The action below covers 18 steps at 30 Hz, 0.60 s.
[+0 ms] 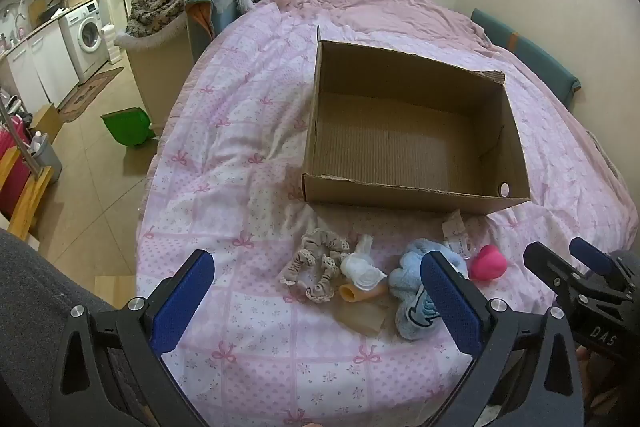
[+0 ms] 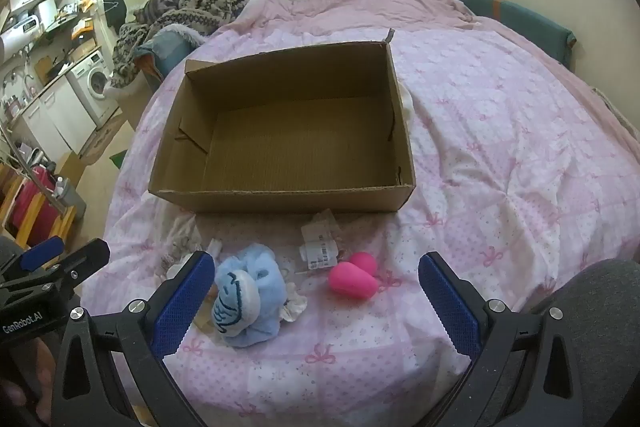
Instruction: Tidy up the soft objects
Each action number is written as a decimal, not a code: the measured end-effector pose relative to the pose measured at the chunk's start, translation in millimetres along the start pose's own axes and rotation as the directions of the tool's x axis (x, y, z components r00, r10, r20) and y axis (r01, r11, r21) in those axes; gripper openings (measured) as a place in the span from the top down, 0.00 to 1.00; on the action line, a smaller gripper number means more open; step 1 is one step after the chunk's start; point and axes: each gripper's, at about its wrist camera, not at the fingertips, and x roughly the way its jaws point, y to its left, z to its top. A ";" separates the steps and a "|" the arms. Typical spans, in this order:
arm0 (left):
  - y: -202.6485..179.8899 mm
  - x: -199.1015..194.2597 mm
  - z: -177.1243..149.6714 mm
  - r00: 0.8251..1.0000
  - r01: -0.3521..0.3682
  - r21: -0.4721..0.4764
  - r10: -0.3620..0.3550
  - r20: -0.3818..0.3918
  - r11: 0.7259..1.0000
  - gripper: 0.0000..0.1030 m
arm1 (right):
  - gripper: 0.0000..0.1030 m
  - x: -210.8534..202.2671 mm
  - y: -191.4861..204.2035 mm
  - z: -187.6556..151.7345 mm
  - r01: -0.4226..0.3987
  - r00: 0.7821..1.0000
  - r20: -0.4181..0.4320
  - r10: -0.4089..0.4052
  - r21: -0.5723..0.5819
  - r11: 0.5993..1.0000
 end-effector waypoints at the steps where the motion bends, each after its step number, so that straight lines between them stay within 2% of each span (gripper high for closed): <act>1: 0.0 -0.1 -0.1 1.000 0.000 0.000 0.000 0.001 1.000 0.00 | 0.00 -0.1 0.0 -0.1 0.000 1.000 0.000 0.000 0.001 1.000; 18: 0.9 -1.0 0.1 1.000 0.002 -0.005 -0.002 0.006 1.000 0.00 | 0.00 0.8 1.9 -0.7 0.005 1.000 -0.002 -0.005 -0.002 1.000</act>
